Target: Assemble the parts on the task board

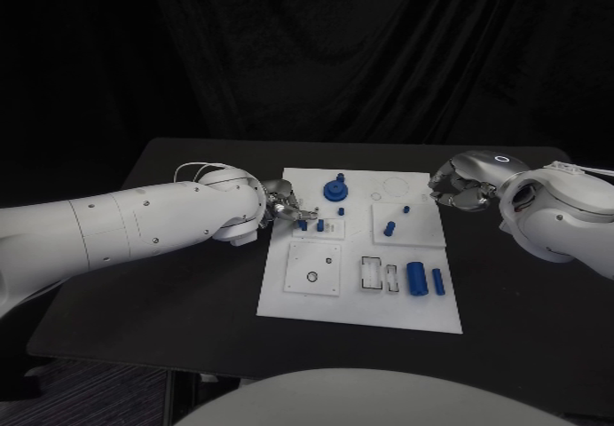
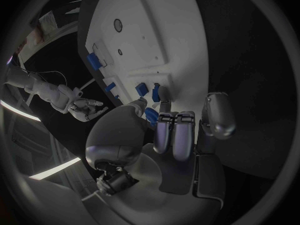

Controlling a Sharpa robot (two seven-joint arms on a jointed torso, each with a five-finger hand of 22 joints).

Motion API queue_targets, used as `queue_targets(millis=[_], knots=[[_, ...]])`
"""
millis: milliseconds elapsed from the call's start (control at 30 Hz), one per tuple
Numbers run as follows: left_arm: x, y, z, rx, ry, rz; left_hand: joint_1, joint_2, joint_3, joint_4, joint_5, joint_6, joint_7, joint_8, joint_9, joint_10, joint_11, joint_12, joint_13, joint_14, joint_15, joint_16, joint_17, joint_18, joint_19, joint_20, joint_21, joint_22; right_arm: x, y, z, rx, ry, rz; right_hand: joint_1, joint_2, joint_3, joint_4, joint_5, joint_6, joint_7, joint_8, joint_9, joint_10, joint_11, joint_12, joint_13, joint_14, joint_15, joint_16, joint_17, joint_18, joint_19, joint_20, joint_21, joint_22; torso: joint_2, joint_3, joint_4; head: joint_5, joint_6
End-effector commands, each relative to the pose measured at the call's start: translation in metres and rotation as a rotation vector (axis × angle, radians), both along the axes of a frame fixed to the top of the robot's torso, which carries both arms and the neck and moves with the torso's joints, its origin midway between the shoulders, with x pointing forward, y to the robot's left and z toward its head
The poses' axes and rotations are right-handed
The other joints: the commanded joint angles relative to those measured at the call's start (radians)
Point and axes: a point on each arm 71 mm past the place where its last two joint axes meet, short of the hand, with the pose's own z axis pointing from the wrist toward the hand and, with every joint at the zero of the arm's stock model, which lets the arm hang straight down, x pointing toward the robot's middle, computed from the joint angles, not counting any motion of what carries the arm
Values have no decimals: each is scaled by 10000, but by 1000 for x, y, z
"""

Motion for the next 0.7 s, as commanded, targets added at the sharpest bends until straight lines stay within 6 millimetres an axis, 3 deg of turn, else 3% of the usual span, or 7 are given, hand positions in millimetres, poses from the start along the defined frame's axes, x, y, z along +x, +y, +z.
queue_targets(millis=[33, 367, 700], knots=[[-4, 2, -10, 238, 373, -68, -58, 100, -108, -2, 41, 83, -4, 99, 113, 1032, 17, 25, 2627, 1057, 33, 34, 2633, 149, 27, 58, -45, 1415, 0, -1, -2, -83, 55, -159, -93, 1, 48, -16, 21, 82, 2, -22, -12, 1060, 89, 27, 2628, 807, 82, -66, 1913, 158, -23, 34, -51, 1779, 0, 0, -3, -3, -1], [-3, 2, -8, 21, 180, -130, -137, 734, -566, 11, 925, -144, -112, 900, 1251, 1032, -75, 25, 2627, 1057, -42, 34, 2633, 138, 72, -16, -19, 1438, 0, -1, -2, -86, 59, -166, -93, 1, 48, -16, 21, 82, 2, -22, -12, 1060, 89, 27, 2628, 807, 82, -66, 1913, 158, -23, 34, -51, 1779, 1, -1, 4, -3, -1], [-3, 1, -7, -129, 43, -168, -97, 841, -631, 10, 1204, -206, -134, 1047, 1494, 1032, -97, 25, 2627, 1057, -59, 34, 2633, 134, 85, -30, -4, 1444, 0, -1, -2, -93, 73, -160, -105, 2, 64, -23, 21, 114, -3, -9, -11, 1060, 89, 27, 2628, 805, 81, -74, 1907, 157, -21, 34, -51, 1781, 3, 0, 4, 20, -1]])
